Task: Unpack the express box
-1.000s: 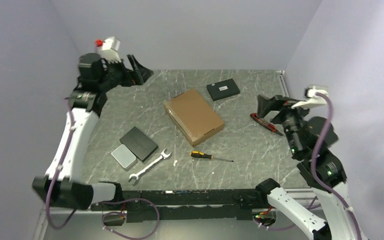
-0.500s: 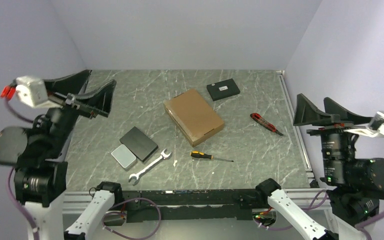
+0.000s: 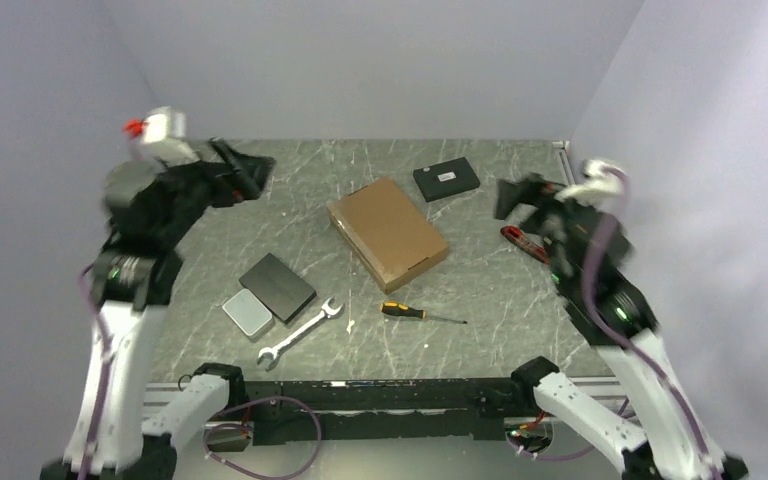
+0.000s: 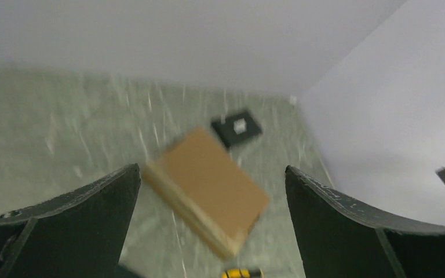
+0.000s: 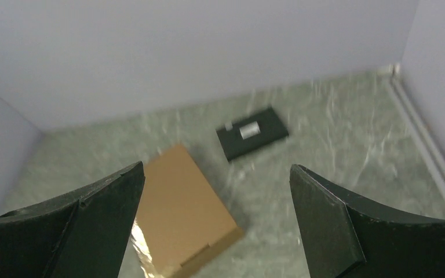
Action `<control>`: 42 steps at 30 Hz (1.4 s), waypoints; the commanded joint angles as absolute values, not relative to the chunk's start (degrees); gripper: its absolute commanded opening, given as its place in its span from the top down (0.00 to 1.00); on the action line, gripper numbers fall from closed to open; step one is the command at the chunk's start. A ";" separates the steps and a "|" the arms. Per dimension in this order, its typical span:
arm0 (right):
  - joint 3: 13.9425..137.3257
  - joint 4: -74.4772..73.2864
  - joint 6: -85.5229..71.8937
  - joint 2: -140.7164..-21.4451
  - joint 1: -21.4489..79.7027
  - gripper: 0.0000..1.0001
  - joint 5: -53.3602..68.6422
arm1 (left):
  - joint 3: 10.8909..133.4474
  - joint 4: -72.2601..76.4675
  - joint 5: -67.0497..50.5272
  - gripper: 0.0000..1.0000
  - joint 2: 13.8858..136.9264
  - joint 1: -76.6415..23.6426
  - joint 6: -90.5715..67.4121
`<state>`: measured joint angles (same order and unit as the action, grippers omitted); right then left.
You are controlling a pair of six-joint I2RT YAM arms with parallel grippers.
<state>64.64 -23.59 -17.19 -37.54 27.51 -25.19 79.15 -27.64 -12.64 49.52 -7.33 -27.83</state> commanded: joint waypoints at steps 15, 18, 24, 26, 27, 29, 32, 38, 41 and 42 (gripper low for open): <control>71.26 -23.40 -16.75 -89.86 14.28 0.00 17.71 | 51.61 -9.88 -28.23 0.07 81.72 -22.03 -57.92; 71.11 -21.29 -15.74 -94.17 12.53 0.02 18.77 | 53.32 -10.60 -25.84 0.10 86.56 -22.32 -59.09; 71.48 -19.25 -14.87 -100.51 8.81 0.20 26.25 | 56.87 -13.10 -22.14 0.19 94.70 -22.32 -64.44; 70.56 -17.51 -15.45 -101.23 8.54 0.20 27.89 | 57.94 -12.97 -21.02 0.20 96.05 -22.28 -64.93; 70.20 -16.73 -15.70 -101.61 8.45 0.20 28.67 | 58.31 -13.00 -20.73 0.21 96.59 -22.32 -64.98; 69.70 -15.90 -15.95 -102.40 8.41 0.21 29.71 | 58.78 -13.04 -20.29 0.22 97.65 -22.41 -64.94; 68.80 -14.62 -16.48 -103.28 8.44 0.22 30.75 | 59.27 -13.61 -19.56 0.22 99.40 -22.48 -64.58; 66.61 -13.01 -17.49 -103.05 8.43 0.27 29.43 | 59.60 -16.97 -15.53 0.25 100.79 -24.42 -62.81; 65.69 -12.96 -17.88 -102.82 8.44 0.29 26.89 | 57.67 -16.99 -14.35 0.27 99.47 -24.87 -62.44; 65.55 -13.00 -17.92 -102.83 8.44 0.29 26.55 | 56.93 -16.78 -14.25 0.27 98.87 -24.88 -62.22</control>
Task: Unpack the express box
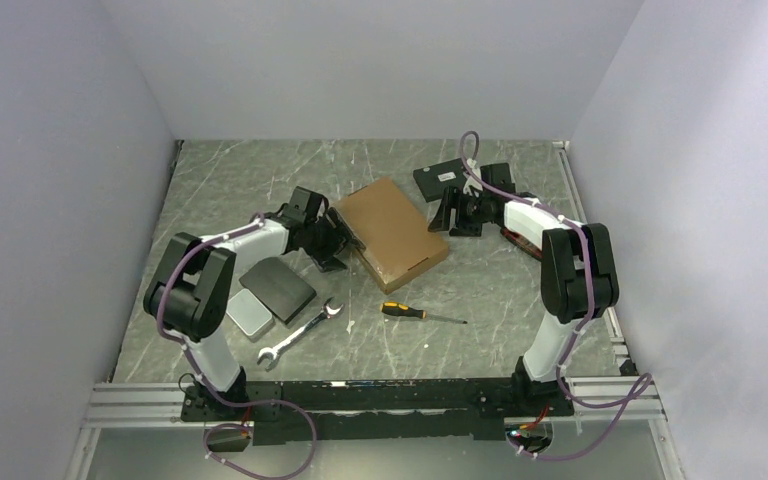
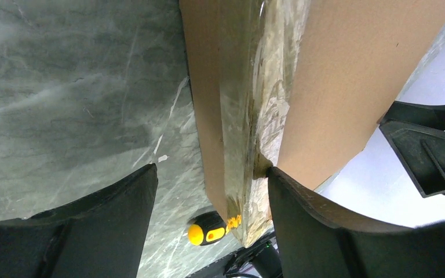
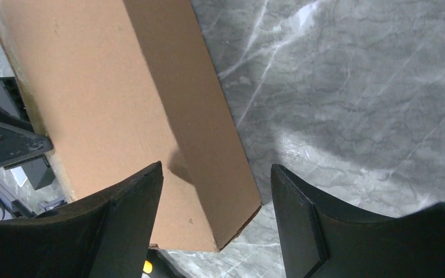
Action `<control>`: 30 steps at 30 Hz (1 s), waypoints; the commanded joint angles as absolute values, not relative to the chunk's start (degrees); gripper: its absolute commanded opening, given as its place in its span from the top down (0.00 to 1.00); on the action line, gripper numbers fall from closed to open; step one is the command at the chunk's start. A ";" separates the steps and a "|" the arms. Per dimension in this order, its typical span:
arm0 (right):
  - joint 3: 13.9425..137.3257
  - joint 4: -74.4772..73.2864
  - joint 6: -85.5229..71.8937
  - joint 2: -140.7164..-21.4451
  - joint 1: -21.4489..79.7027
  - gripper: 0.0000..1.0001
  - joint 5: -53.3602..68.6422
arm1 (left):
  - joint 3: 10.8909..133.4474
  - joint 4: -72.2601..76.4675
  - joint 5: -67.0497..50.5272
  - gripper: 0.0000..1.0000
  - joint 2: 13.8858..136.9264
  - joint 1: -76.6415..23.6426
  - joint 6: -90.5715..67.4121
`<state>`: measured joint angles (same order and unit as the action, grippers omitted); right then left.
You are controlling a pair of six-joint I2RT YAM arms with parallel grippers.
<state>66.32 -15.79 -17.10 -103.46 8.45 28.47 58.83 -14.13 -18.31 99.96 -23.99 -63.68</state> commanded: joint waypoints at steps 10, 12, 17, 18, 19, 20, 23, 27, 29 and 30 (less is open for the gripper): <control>63.94 -11.93 -18.62 -103.09 8.44 0.34 27.11 | 52.52 -15.87 -14.83 0.12 92.31 -24.87 -57.75; 63.90 -11.86 -18.72 -103.10 8.44 0.35 27.07 | 51.58 -15.23 -15.19 0.11 91.72 -24.80 -57.55; 63.66 -11.99 -18.72 -103.31 8.43 0.39 27.23 | 49.04 -12.16 -16.90 0.11 90.48 -24.70 -57.92; 63.52 -11.91 -18.80 -103.25 8.39 0.39 27.09 | 48.70 -12.12 -16.77 0.13 90.33 -24.70 -58.14; 63.40 -11.94 -18.88 -103.26 8.42 0.39 26.90 | 48.40 -12.18 -16.48 0.15 90.28 -24.70 -58.30; 63.37 -11.97 -18.85 -103.07 8.44 0.39 26.76 | 48.27 -12.59 -15.81 0.17 90.47 -24.70 -58.49; 63.14 -12.04 -18.89 -102.70 8.44 0.39 26.22 | 48.82 -15.87 -13.98 0.24 91.65 -24.60 -58.62; 62.66 -12.05 -19.37 -102.13 8.41 0.40 24.53 | 49.04 -19.77 -10.95 0.28 92.21 -24.61 -59.90; 61.93 -11.53 -20.16 -101.56 8.52 0.40 23.52 | 48.60 -20.44 -9.05 0.29 91.56 -24.61 -60.79; 61.34 -11.07 -20.54 -101.16 8.50 0.40 23.25 | 48.41 -20.31 -8.27 0.30 91.24 -24.61 -61.27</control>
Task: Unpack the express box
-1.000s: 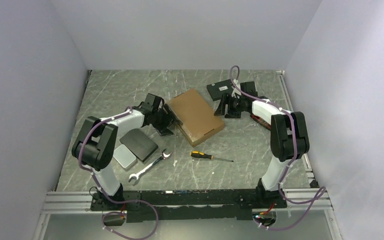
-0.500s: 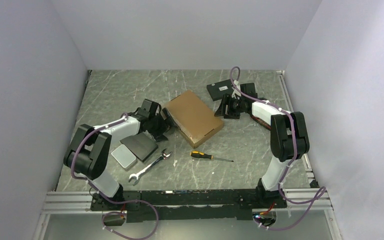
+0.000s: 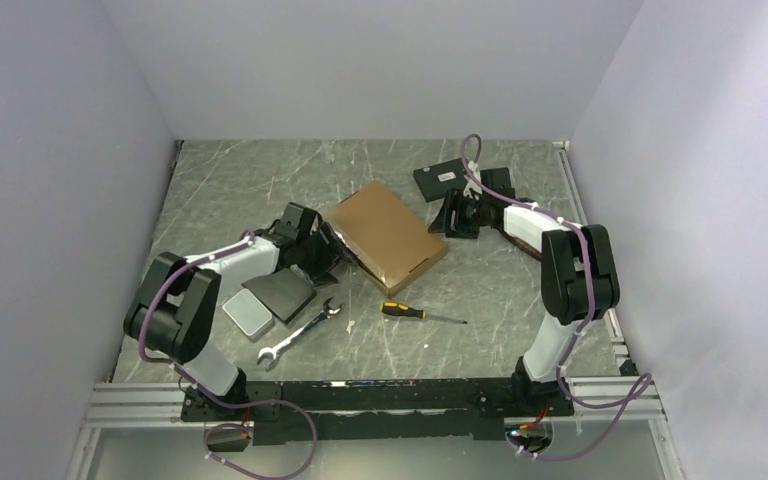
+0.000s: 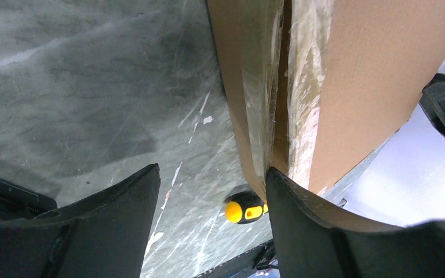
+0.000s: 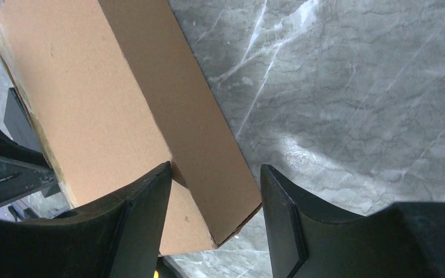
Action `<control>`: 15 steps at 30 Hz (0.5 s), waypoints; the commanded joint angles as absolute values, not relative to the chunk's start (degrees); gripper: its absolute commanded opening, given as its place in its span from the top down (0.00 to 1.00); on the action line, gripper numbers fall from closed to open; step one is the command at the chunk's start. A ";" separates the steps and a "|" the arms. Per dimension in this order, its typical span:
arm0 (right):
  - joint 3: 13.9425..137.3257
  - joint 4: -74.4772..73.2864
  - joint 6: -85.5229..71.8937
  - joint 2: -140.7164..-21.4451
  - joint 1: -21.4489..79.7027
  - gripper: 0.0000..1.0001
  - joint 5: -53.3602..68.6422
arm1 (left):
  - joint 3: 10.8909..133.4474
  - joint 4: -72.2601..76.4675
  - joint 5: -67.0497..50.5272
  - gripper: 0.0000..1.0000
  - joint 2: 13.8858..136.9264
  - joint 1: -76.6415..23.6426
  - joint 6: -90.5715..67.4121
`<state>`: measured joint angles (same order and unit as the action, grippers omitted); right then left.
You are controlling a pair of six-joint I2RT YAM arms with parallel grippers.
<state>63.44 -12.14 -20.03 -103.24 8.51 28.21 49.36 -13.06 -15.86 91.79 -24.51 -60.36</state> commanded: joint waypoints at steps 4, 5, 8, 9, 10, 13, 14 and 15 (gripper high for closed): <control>59.28 -9.27 -22.40 -99.56 8.77 0.41 22.11 | 49.12 -17.33 -8.94 0.35 92.14 -24.59 -61.80; 58.78 -8.89 -22.87 -98.97 8.91 0.41 21.74 | 49.92 -16.78 -9.51 0.38 93.00 -24.54 -61.81; 56.78 -7.29 -24.79 -96.73 9.43 0.41 20.80 | 51.97 -15.13 -11.01 0.46 95.68 -24.61 -62.15; 56.13 -6.80 -25.39 -95.95 9.84 0.42 20.20 | 52.24 -14.24 -11.47 0.48 96.38 -24.60 -62.48; 55.54 -6.35 -25.89 -95.23 10.33 0.42 19.62 | 52.43 -13.23 -11.97 0.50 97.06 -24.61 -62.82; 53.96 -5.13 -27.04 -93.25 11.67 0.42 17.35 | 53.17 -11.62 -11.90 0.55 99.07 -24.74 -63.15; 53.37 -4.66 -27.52 -92.65 11.95 0.42 16.91 | 53.61 -11.75 -11.68 0.56 99.52 -24.78 -62.88; 52.87 -4.38 -27.70 -92.10 12.26 0.42 16.31 | 53.83 -11.78 -11.36 0.57 99.86 -24.78 -62.29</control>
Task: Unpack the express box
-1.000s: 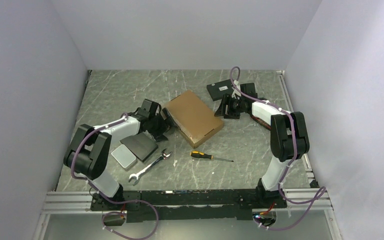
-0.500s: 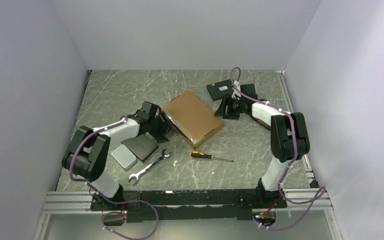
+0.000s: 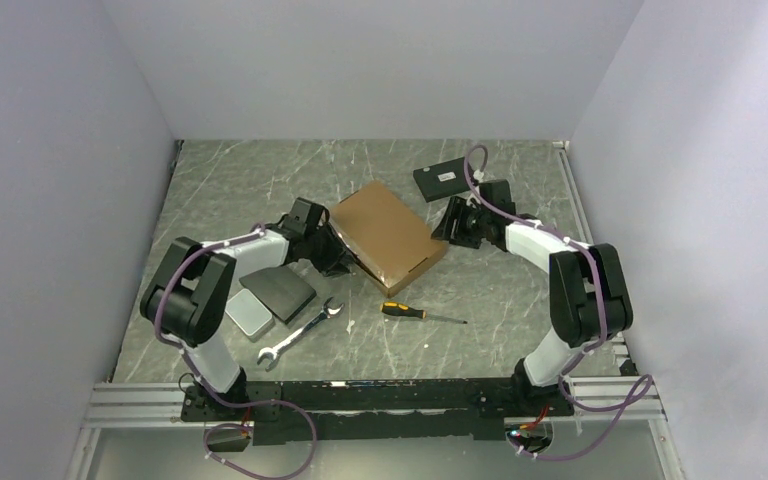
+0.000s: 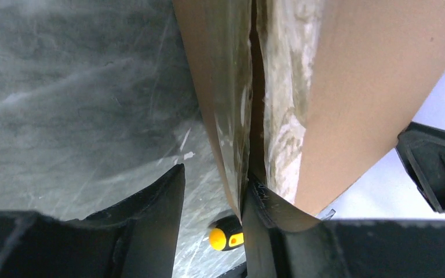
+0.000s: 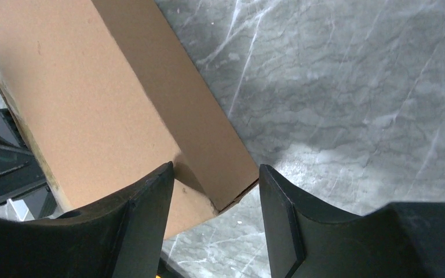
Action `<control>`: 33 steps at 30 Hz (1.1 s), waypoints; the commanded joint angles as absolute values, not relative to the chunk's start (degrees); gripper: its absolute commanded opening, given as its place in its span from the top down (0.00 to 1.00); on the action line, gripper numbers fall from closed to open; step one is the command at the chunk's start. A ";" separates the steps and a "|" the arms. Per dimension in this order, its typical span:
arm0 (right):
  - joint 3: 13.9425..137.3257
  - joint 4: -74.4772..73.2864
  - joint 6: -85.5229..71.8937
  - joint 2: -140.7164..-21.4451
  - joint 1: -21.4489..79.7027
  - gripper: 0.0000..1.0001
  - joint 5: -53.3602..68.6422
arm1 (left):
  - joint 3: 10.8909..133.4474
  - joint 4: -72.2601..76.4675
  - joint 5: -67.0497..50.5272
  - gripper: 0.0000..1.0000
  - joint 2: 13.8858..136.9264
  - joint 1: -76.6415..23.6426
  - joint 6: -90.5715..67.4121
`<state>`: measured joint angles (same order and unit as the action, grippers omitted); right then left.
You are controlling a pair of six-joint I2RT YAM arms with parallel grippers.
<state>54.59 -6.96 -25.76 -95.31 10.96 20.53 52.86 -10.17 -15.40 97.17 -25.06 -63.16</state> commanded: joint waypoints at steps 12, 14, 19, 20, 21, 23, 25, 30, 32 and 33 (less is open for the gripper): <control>53.53 -11.99 -19.92 -81.91 17.37 0.32 3.63 | 56.96 -18.60 -8.66 0.83 87.98 -24.65 -46.94; 54.81 -14.58 -18.06 -79.11 20.69 0.25 -2.26 | 58.29 -20.55 -11.16 0.86 85.97 -24.61 -44.84; 58.88 -19.92 -15.68 -75.40 28.89 0.16 -9.51 | 61.50 -25.83 -12.69 0.93 82.17 -24.61 -41.28; 59.53 -20.35 -16.02 -74.89 30.09 0.15 -9.08 | 62.39 -27.67 -12.44 0.94 81.72 -24.61 -40.67; 60.11 -20.42 -16.71 -74.47 31.12 0.15 -8.10 | 63.36 -29.02 -11.99 0.95 81.33 -24.61 -40.28; 60.96 -19.91 -19.21 -74.20 33.14 0.13 -5.95 | 65.07 -30.91 -11.70 0.98 80.56 -24.61 -39.98; 62.01 -19.40 -23.05 -74.56 35.98 0.12 -5.50 | 65.83 -31.15 -11.79 1.00 80.10 -24.61 -40.20; 64.69 -17.41 -30.64 -77.00 42.79 0.08 -9.90 | 67.80 -32.52 -8.96 1.00 81.33 -24.61 -41.88; 66.32 -17.06 -30.84 -79.62 44.86 0.07 -10.85 | 68.59 -32.42 -8.99 1.00 82.69 -24.61 -42.89; 67.18 -17.01 -30.55 -80.91 45.94 0.06 -11.43 | 69.08 -32.52 -9.08 1.00 83.49 -24.61 -43.08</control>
<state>62.52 -18.92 -27.16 -77.30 42.63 -7.60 64.99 -33.65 -8.78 82.48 -24.60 -41.23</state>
